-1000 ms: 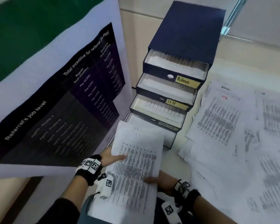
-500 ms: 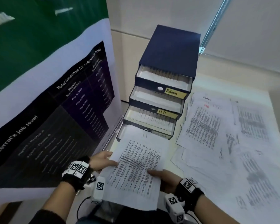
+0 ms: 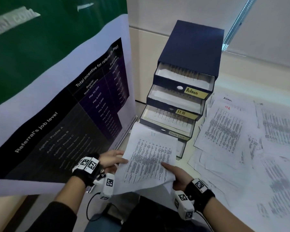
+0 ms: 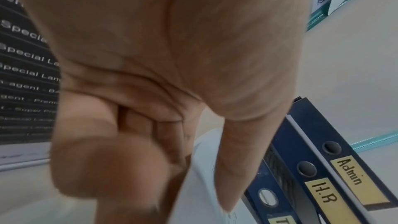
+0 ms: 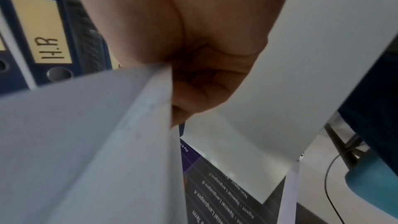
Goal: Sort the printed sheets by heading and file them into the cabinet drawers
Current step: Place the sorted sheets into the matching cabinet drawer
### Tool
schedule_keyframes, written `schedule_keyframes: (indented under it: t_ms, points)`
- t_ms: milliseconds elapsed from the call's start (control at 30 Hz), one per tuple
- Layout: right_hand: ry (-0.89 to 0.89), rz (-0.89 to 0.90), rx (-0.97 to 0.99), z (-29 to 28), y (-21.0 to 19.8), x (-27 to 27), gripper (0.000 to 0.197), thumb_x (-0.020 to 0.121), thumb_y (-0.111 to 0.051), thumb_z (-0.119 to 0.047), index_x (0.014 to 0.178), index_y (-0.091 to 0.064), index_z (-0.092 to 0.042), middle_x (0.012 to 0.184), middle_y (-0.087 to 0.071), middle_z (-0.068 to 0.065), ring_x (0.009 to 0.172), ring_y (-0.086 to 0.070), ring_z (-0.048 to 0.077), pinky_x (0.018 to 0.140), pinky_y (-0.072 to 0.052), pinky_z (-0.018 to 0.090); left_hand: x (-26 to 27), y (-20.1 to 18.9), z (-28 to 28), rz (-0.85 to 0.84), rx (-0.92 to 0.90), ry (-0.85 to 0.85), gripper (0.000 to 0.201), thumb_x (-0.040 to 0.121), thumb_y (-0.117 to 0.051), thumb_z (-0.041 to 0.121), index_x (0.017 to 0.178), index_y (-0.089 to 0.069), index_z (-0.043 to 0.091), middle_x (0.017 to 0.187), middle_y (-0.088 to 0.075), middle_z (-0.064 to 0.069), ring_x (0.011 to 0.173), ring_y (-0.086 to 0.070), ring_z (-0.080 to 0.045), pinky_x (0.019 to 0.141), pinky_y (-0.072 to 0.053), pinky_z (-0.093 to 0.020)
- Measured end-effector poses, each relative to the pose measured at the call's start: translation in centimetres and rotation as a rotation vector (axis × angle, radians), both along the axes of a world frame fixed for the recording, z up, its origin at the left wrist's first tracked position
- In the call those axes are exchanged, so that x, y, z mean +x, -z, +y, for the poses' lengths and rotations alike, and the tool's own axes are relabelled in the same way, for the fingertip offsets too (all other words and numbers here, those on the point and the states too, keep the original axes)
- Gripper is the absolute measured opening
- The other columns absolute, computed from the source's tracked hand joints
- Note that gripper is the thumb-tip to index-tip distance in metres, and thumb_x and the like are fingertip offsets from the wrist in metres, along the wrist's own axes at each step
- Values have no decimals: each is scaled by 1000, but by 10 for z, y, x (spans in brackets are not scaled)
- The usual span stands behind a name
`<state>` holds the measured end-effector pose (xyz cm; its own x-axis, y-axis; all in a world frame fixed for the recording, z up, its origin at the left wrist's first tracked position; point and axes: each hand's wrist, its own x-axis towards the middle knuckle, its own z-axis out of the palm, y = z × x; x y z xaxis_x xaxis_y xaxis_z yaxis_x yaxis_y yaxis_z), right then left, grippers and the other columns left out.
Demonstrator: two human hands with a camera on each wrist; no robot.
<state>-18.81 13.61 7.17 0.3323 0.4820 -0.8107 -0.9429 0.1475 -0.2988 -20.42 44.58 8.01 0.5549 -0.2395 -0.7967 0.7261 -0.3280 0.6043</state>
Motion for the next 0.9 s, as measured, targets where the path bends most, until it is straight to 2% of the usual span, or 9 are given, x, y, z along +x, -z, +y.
schedule_keyframes:
  t_ms: [67,100,200,300,400,467,633,767,900]
  points:
    - [-32,4,25,-7,-2,-3,47,91,-62,-23,130,-57,3,129,-59,25,112,-63,36,91,-52,42,-1,4,-2,1,-47,25,45,82,-74,32,123,-62,20,111,-72,-13,85,-69,-41,71,-56,-47]
    - [-54,14,39,-11,-2,-6,47,91,-64,-23,130,-57,3,131,-58,25,115,-61,37,97,-49,44,-1,4,-5,-7,-71,20,45,81,-75,32,122,-62,18,110,-72,-13,87,-70,-39,72,-57,-47]
    - [-118,29,61,-19,-6,-16,53,79,-77,-20,124,-62,3,131,-58,25,113,-62,36,100,-47,45,2,-3,-12,-22,-71,-53,45,83,-74,33,124,-58,20,97,-74,-11,60,-65,-17,47,-48,-24]
    - [-163,31,74,-22,-7,-18,61,64,-89,-17,117,-67,3,128,-60,25,109,-65,35,94,-50,44,11,0,-11,-32,-23,-44,63,75,-77,40,132,-52,26,102,-72,-18,62,-64,-20,51,-46,-27]
    - [-159,59,56,-20,-4,-10,54,73,-82,-17,119,-65,5,128,-59,27,109,-63,37,97,-49,47,19,0,-12,-44,103,-37,58,89,-69,25,141,-43,27,100,-71,-16,60,-64,-18,55,-47,-29]
    - [-132,62,-1,-19,-2,1,57,77,-80,-19,124,-59,6,129,-56,29,110,-60,39,104,-44,48,21,-3,-16,-63,166,-17,59,90,-68,27,142,-41,29,108,-69,-15,63,-63,-17,53,-50,-27]
    - [-70,-9,-119,-15,-5,32,38,92,-62,-23,118,-63,3,114,-68,24,97,-69,33,80,-57,38,21,-1,-22,-74,238,34,52,83,-69,51,129,-50,34,112,-66,-8,90,-69,-26,64,-58,-31]
    - [-20,-141,-281,-17,-6,54,43,91,-66,-26,122,-60,3,111,-70,22,99,-69,34,79,-58,39,29,-6,-26,-38,136,26,42,80,-76,44,107,-66,13,76,-70,-5,54,-60,-18,46,-46,-25]
    - [-89,-160,-376,-23,-13,65,54,83,-74,-38,119,-64,2,98,-71,20,71,-70,28,61,-54,30,46,-6,-32,-78,190,-109,31,86,-74,27,107,-68,6,89,-72,-15,58,-63,-16,44,-47,-23]
